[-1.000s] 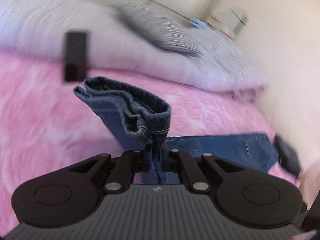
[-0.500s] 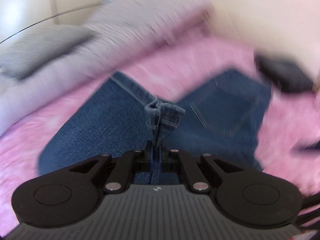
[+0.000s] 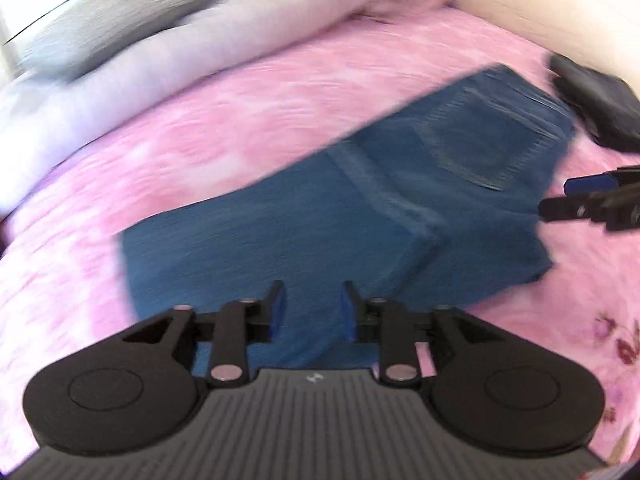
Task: Fold clothes
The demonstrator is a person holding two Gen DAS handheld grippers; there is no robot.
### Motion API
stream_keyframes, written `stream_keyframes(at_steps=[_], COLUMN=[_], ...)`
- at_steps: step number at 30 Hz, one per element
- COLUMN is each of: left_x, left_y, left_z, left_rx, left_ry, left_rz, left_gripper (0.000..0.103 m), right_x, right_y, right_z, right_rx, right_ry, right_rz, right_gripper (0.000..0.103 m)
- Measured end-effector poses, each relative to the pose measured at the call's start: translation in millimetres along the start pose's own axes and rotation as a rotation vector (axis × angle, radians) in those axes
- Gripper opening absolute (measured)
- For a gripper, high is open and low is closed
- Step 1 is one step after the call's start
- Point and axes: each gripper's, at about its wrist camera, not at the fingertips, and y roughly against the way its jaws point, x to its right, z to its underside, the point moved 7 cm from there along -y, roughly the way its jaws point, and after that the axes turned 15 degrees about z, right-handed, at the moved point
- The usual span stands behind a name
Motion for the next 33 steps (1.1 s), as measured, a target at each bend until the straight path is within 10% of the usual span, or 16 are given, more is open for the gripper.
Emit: stream_keyframes(at_steps=[4, 11, 22, 28, 33], left_x=[-63.2, -136.8, -145.1, -133.9, -103.1], left_y=[4.1, -24.1, -46.9, -48.4, -42.1], left_z=[5.7, 13.0, 28.8, 23.7, 4.2], left_rx=[-0.010, 0.010, 0.008, -0.019, 0.028], left_ry=[0.037, 0.277, 0.230, 0.197, 0.088], left_rz=[0.042, 0.141, 0.173, 0.076, 0.070], left_gripper=[0.030, 0.030, 0.038, 0.039, 0.033], right_x=[-43.7, -93.0, -101.4, -103.1, -84.7], right_y=[-26.3, -91.9, -176.3, -179.8, -158.0], right_z=[-28.7, -47.0, -67.2, -68.2, -99.3], right_rx=[-0.040, -0.125, -0.197, -0.221, -0.142], right_ry=[-0.051, 0.094, 0.282, 0.297, 0.277], right_rz=[-0.150, -0.159, -0.179, -0.276, -0.313], right_gripper=[0.076, 0.076, 0.056, 0.021, 0.020])
